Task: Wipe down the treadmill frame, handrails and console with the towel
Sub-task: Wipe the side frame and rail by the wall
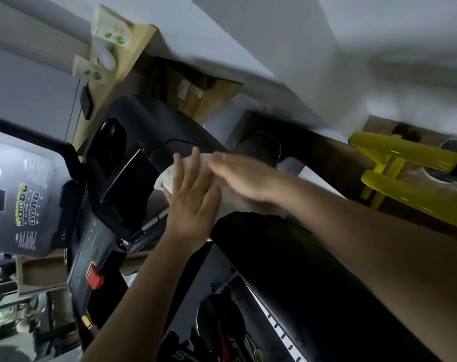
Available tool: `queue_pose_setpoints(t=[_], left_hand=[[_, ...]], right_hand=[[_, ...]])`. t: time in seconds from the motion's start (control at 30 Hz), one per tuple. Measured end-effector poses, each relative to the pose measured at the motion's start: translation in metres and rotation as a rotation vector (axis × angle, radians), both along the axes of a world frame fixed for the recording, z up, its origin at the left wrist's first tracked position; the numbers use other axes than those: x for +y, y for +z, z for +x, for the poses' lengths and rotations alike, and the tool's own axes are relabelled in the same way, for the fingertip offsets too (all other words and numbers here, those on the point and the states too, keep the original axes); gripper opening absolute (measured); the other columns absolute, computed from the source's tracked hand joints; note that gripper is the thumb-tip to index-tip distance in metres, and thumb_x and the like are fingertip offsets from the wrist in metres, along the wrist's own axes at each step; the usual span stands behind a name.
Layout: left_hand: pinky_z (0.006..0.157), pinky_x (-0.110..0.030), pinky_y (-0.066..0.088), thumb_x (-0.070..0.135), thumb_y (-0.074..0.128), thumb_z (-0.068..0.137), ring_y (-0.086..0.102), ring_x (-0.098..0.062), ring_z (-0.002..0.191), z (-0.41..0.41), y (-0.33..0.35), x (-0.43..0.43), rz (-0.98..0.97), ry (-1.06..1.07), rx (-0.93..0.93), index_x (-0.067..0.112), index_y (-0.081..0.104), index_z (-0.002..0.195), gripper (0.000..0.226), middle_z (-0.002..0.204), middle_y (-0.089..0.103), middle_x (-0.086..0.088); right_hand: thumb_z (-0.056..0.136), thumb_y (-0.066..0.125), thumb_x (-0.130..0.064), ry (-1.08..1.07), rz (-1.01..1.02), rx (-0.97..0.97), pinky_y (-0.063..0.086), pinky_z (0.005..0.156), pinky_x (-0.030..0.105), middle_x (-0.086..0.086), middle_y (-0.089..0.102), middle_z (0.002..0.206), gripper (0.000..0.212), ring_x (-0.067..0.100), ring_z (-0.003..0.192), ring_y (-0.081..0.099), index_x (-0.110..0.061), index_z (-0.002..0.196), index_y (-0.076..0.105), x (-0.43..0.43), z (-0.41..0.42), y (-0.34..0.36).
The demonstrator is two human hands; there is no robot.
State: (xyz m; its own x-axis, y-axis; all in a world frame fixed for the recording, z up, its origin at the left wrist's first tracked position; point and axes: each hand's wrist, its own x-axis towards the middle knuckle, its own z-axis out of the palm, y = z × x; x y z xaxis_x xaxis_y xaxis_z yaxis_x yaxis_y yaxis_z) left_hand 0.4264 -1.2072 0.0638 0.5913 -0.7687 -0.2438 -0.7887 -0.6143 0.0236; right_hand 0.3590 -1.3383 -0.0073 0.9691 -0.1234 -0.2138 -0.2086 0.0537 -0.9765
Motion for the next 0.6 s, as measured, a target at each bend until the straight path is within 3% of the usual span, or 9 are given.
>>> queue_pose_setpoints(t=[0.07, 0.13, 0.2, 0.27, 0.33, 0.47, 0.6], left_hand=[[0.123, -0.054, 0.000, 0.049, 0.021, 0.095, -0.017, 0.002, 0.148, -0.018, -0.002, 0.011, -0.156, 0.136, 0.090, 0.016, 0.019, 0.155, 0.068, 0.159, 0.002, 0.019], [0.124, -0.046, -0.002, 0.053, 0.023, 0.099, -0.017, -0.010, 0.151, -0.032, -0.007, 0.023, -0.229, 0.222, 0.143, 0.009, 0.011, 0.156, 0.073, 0.163, -0.004, 0.008], [0.123, -0.045, -0.002, 0.053, 0.015, 0.104, -0.016, -0.023, 0.152, -0.044, -0.013, 0.033, -0.234, 0.080, 0.081, 0.000, 0.008, 0.154, 0.073, 0.165, -0.004, -0.007], [0.123, -0.047, -0.004, 0.051, 0.011, 0.104, -0.016, -0.027, 0.152, -0.041, -0.012, 0.029, -0.220, 0.049, 0.054, 0.001, 0.008, 0.153, 0.070, 0.165, -0.003, -0.012], [0.121, -0.054, -0.009, 0.048, 0.012, 0.100, -0.018, -0.027, 0.151, -0.029, -0.005, 0.006, -0.091, 0.088, -0.012, 0.007, 0.009, 0.155, 0.069, 0.165, -0.003, -0.010], [0.117, -0.062, -0.011, 0.038, 0.022, 0.080, -0.017, -0.035, 0.150, 0.011, -0.012, -0.054, 0.394, 0.020, -0.243, 0.013, 0.022, 0.154, 0.078, 0.166, 0.004, -0.010], [0.119, -0.058, -0.010, 0.035, 0.026, 0.078, -0.011, -0.028, 0.152, 0.023, -0.014, -0.060, 0.429, -0.006, -0.280, 0.020, 0.028, 0.154, 0.077, 0.165, 0.014, 0.003]], right_hand=[[0.102, 0.022, -0.046, 0.057, -0.154, 0.020, 0.016, 0.118, 0.051, 0.012, 0.014, 0.161, 0.060, 0.032, 0.148, 0.011, -0.017, 0.154, 0.015, 0.028, 0.005, 0.002], [0.083, 0.012, -0.065, 0.009, -0.192, 0.111, 0.017, 0.116, 0.056, 0.009, 0.008, 0.163, 0.082, 0.035, 0.148, 0.010, -0.024, 0.153, 0.009, 0.043, -0.005, -0.008], [0.073, 0.006, -0.067, -0.037, -0.182, 0.138, 0.017, 0.114, 0.059, 0.007, 0.006, 0.163, 0.089, 0.037, 0.147, 0.008, -0.026, 0.153, 0.006, 0.053, -0.016, -0.014], [0.079, 0.009, -0.063, -0.040, -0.131, 0.142, 0.016, 0.115, 0.058, 0.009, 0.005, 0.163, 0.083, 0.037, 0.148, 0.006, -0.027, 0.153, 0.004, 0.050, -0.016, -0.011], [0.091, 0.017, -0.056, -0.033, -0.066, 0.098, 0.014, 0.118, 0.050, 0.011, 0.007, 0.163, 0.072, 0.033, 0.149, 0.008, -0.025, 0.155, 0.006, 0.034, 0.000, -0.018], [0.106, 0.027, -0.030, -0.016, 0.135, 0.014, 0.019, 0.118, 0.037, 0.015, 0.021, 0.160, 0.052, 0.030, 0.146, 0.021, -0.011, 0.154, 0.017, 0.008, 0.036, -0.048], [0.098, 0.026, -0.056, -0.023, 0.181, 0.026, 0.018, 0.114, 0.039, 0.000, 0.023, 0.160, 0.059, 0.024, 0.147, 0.019, -0.035, 0.153, 0.018, 0.008, 0.027, -0.059]])
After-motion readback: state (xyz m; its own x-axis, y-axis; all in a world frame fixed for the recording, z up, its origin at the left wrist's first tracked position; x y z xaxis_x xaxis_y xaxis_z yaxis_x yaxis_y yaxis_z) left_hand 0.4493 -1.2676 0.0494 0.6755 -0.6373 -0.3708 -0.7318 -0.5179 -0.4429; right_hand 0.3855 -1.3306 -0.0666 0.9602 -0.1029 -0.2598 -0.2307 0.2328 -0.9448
